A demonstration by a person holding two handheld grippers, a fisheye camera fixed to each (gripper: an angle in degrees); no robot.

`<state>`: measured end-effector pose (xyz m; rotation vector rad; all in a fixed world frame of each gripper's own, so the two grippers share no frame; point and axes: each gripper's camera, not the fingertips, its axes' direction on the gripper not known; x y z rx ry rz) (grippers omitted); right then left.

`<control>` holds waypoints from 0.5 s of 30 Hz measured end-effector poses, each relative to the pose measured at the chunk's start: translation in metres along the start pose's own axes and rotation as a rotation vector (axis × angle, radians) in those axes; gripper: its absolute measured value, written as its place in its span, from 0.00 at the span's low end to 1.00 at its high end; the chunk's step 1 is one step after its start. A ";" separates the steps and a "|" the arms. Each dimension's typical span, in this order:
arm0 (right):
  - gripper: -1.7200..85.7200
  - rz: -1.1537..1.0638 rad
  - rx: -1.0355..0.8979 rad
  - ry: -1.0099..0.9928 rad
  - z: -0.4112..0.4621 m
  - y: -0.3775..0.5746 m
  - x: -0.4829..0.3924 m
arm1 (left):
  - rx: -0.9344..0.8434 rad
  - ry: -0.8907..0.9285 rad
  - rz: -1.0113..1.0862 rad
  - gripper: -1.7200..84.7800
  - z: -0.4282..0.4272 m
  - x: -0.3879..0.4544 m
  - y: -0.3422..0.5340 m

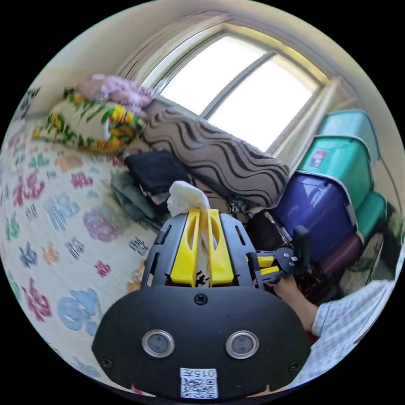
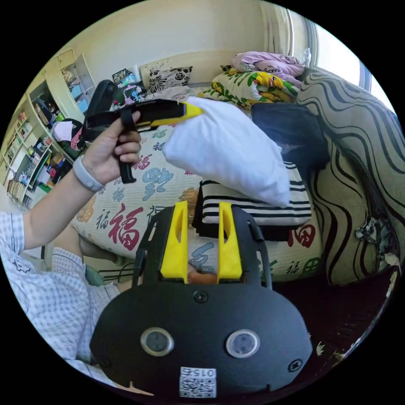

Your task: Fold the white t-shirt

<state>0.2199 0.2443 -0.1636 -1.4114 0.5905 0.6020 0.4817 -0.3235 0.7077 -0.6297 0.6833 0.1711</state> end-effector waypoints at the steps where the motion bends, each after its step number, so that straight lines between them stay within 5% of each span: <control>1: 0.14 -0.023 0.023 0.004 -0.005 0.000 -0.006 | 0.012 -0.062 0.114 0.04 -0.044 0.025 -0.011; 5: 0.12 -0.083 0.097 -0.043 -0.010 -0.004 -0.025 | -0.138 -0.303 0.438 0.04 -0.159 0.105 0.014; 8: 0.12 -0.123 0.129 -0.173 0.010 -0.011 -0.041 | -0.297 -0.518 0.479 0.04 -0.188 0.121 0.096; 12: 0.13 -0.134 0.027 -0.427 0.083 -0.026 -0.067 | -0.601 -0.645 0.366 0.04 -0.167 0.090 0.235; 15: 0.16 -0.114 -0.115 -0.559 0.149 -0.032 -0.088 | -0.678 -0.508 0.102 0.04 -0.177 0.067 0.320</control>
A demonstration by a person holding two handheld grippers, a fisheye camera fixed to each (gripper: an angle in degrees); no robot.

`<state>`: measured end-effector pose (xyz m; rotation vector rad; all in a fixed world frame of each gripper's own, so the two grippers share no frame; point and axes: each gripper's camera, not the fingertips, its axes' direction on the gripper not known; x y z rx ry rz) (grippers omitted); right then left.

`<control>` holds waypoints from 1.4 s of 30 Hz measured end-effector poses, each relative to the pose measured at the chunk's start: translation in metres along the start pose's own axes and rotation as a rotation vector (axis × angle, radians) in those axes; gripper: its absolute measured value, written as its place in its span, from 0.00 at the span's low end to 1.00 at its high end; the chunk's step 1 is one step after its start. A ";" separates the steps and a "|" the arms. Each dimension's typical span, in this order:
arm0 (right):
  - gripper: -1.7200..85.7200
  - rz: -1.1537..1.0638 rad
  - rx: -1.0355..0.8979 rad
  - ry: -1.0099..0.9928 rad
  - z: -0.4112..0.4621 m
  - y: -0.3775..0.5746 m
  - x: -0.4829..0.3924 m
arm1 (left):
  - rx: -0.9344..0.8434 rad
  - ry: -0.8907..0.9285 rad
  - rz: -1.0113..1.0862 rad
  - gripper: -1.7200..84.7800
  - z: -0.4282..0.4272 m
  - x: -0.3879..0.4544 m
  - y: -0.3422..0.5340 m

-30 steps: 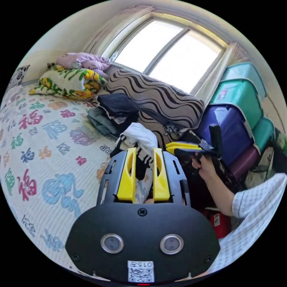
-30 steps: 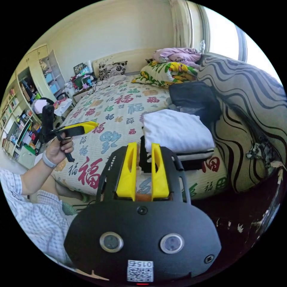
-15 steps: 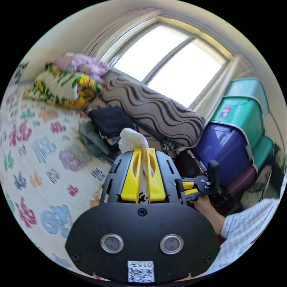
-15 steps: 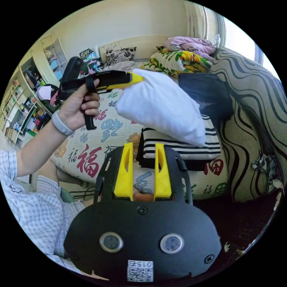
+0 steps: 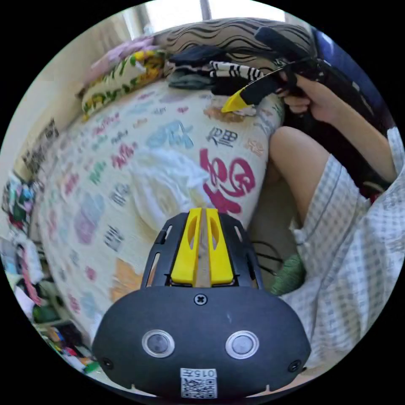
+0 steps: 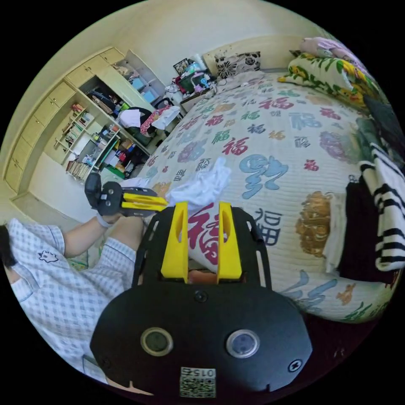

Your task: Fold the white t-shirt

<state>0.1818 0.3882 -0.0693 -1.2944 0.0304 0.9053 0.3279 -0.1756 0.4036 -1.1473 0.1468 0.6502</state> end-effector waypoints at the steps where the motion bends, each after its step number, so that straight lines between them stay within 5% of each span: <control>1: 0.17 0.024 -0.059 -0.060 0.026 -0.004 0.008 | 0.053 0.078 -0.095 0.04 -0.003 -0.006 0.024; 7: 0.16 0.150 -0.229 -0.109 0.111 -0.014 0.046 | 0.328 0.126 -0.383 0.12 -0.036 -0.052 0.067; 12: 0.06 0.186 -0.154 -0.194 0.113 -0.023 0.061 | 0.136 0.218 -0.233 0.15 0.018 -0.049 0.032; 15: 0.04 0.156 -0.043 -0.212 0.093 -0.037 0.057 | 0.205 0.211 -0.232 0.11 0.022 -0.041 0.054; 22: 0.06 -0.110 -0.036 -0.356 0.126 -0.117 -0.011 | 0.538 0.160 -0.767 0.02 -0.026 -0.118 0.225; 26: 0.08 -0.135 -0.042 -0.352 0.139 -0.128 -0.012 | 0.458 0.249 -1.050 0.02 0.009 -0.152 0.332; 34: 0.14 0.120 -0.161 -0.145 0.157 -0.093 0.066 | 0.406 0.137 -0.874 0.14 0.007 -0.153 0.330; 42: 0.12 0.065 -0.197 -0.035 0.186 -0.157 0.067 | 0.370 0.098 -0.812 0.15 0.028 -0.192 0.283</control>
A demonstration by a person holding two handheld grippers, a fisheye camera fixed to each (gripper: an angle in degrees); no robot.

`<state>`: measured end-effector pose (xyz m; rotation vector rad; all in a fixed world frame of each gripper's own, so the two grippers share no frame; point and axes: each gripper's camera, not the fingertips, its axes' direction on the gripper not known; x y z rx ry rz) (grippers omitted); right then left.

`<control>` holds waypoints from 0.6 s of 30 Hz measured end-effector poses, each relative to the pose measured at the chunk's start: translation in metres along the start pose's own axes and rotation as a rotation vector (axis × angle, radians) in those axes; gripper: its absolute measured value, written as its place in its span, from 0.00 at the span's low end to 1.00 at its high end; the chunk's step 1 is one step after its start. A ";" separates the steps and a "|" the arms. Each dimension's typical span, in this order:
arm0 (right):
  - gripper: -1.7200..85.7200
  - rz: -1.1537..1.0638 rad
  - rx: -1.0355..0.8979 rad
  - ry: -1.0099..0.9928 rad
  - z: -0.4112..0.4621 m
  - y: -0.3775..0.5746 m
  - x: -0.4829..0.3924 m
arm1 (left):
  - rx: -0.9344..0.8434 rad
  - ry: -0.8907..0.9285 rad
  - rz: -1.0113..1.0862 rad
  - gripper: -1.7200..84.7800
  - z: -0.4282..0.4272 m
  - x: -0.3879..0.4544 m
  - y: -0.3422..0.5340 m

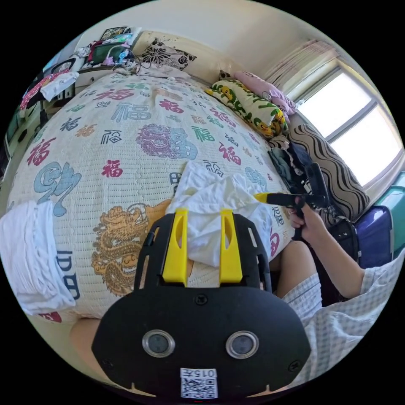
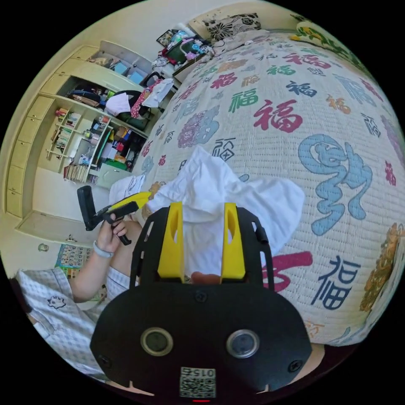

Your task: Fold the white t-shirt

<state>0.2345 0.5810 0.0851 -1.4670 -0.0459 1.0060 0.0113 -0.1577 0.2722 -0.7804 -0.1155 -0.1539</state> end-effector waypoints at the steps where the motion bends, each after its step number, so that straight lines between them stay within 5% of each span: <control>1: 0.08 -0.044 -0.064 0.029 0.010 -0.011 -0.004 | -0.006 -0.015 0.012 0.16 0.000 -0.002 0.001; 12: 0.02 -0.119 0.177 -0.197 -0.100 0.085 0.003 | -0.070 0.024 0.106 0.18 0.012 -0.010 0.028; 18: 0.02 -0.053 0.313 -0.214 -0.156 0.189 0.014 | -0.078 -0.006 0.342 0.18 0.039 0.043 0.021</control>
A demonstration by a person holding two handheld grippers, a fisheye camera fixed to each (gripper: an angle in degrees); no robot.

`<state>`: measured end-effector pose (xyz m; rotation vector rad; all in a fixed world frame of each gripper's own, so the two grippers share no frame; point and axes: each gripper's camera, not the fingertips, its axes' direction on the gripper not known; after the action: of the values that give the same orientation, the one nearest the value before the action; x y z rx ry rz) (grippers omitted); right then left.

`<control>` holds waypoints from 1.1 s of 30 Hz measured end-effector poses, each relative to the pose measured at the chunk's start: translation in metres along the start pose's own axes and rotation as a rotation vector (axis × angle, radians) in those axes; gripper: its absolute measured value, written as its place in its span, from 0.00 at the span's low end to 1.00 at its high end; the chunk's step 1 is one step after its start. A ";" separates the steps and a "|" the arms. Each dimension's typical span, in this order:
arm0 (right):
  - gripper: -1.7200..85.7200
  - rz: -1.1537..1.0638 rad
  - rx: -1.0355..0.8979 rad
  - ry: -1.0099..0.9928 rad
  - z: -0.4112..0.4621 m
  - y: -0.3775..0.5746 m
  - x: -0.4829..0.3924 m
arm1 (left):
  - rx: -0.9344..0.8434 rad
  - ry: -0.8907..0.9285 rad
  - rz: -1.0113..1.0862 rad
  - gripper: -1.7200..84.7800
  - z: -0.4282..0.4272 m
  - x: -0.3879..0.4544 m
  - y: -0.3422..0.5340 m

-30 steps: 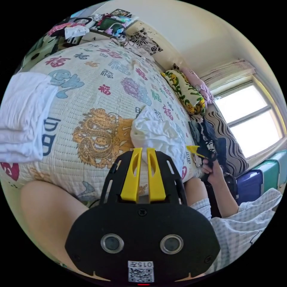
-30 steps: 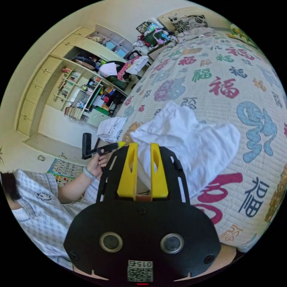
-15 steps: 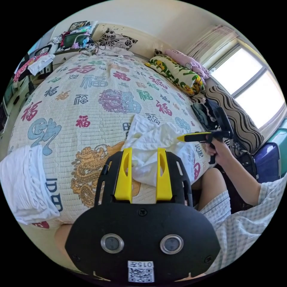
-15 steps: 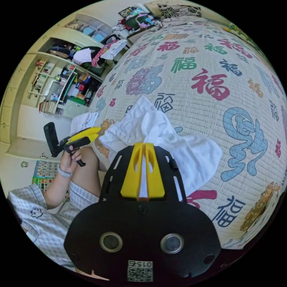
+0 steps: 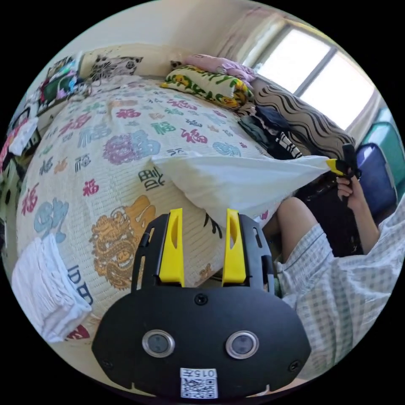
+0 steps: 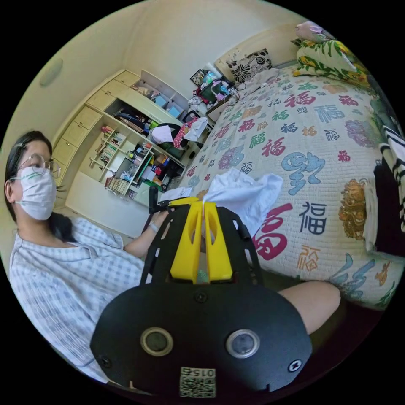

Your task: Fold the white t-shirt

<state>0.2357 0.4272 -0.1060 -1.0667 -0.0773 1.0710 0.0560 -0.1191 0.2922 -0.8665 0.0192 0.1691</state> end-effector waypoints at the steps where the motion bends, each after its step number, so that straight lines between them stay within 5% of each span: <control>1: 0.02 -0.005 0.008 -0.009 -0.011 0.013 -0.005 | 0.024 -0.007 0.024 0.18 0.001 0.001 -0.009; 9: 0.02 -0.084 -0.242 -0.117 0.011 0.068 -0.034 | 0.053 0.180 0.137 0.18 0.043 0.006 -0.110; 16: 0.02 -0.050 -0.279 -0.314 0.050 0.102 -0.017 | -0.398 -0.065 0.076 0.17 0.193 0.008 -0.121; 21: 0.02 -0.035 -0.243 -0.199 0.023 0.106 0.004 | -0.272 0.154 -0.130 0.06 0.189 -0.064 -0.092; 26: 0.02 -0.015 0.039 -0.120 -0.046 0.046 0.047 | -0.013 0.371 -0.296 0.03 0.135 -0.156 -0.150; 33: 0.02 -0.275 0.314 0.097 -0.142 -0.131 -0.003 | 0.507 0.301 -0.220 0.02 -0.072 -0.161 -0.256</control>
<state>0.3963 0.3217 -0.0836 -0.7958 0.0224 0.7526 -0.0589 -0.3587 0.4532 -0.3767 0.2379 -0.1701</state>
